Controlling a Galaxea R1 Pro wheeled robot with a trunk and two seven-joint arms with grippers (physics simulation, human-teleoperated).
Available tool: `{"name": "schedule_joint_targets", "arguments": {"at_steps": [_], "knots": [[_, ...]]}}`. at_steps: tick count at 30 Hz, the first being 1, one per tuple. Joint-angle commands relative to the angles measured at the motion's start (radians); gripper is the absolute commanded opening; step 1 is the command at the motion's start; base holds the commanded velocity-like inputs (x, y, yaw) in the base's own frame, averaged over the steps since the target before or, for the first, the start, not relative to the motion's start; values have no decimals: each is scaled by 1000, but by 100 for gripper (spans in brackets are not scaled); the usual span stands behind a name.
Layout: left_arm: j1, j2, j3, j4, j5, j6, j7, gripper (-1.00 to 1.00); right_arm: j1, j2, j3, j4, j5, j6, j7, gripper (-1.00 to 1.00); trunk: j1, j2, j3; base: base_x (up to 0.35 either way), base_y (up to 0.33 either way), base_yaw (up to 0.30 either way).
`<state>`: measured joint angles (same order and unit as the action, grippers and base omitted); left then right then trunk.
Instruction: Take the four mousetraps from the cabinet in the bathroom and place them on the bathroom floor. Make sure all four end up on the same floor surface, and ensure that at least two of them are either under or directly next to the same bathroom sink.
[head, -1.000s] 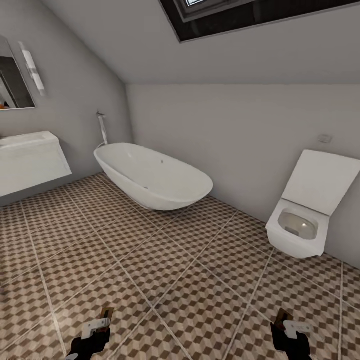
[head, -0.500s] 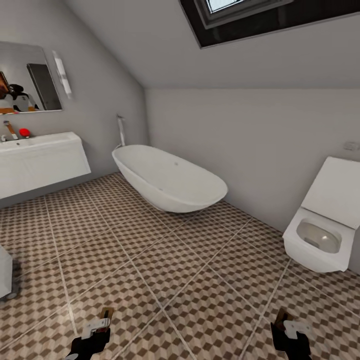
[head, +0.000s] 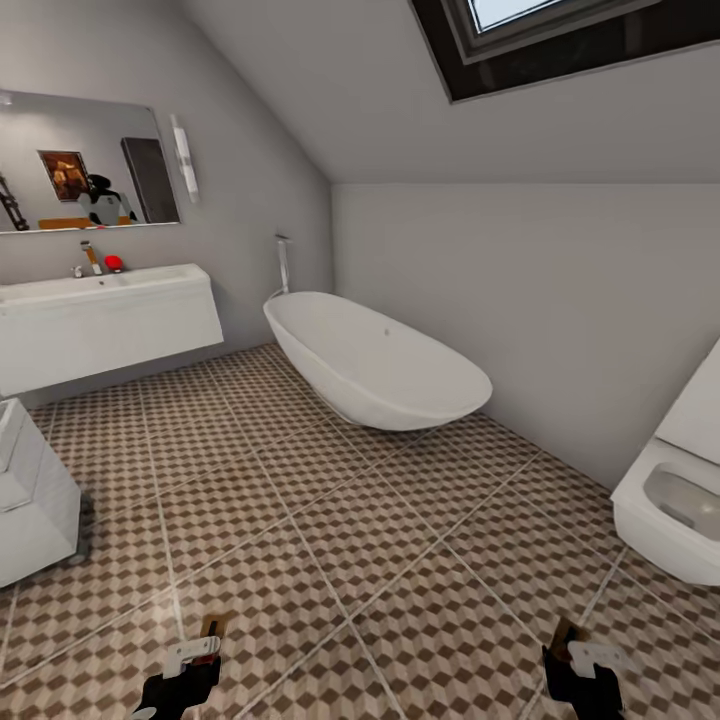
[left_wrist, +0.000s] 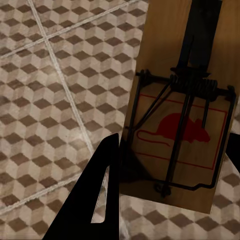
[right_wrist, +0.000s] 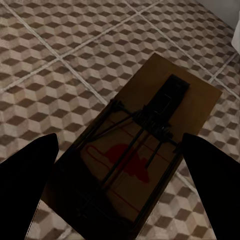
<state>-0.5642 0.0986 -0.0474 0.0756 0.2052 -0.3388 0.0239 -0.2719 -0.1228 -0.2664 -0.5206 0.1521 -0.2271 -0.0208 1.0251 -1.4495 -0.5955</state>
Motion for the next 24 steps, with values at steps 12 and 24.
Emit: {"name": "schedule_joint_targets", "arguments": {"at_steps": [12, 24], "knots": [[-2, 0, -5, 4, 2, -6, 5, -100, 0, 1, -4, 1, 11, -3, -11, -100, 0, 0, -1, 0, 0, 81], [-2, 0, -5, 4, 2, -6, 5, -100, -1, 2, -2, 1, 11, -3, -39, -100, 0, 0, -1, 0, 0, 280]]}}
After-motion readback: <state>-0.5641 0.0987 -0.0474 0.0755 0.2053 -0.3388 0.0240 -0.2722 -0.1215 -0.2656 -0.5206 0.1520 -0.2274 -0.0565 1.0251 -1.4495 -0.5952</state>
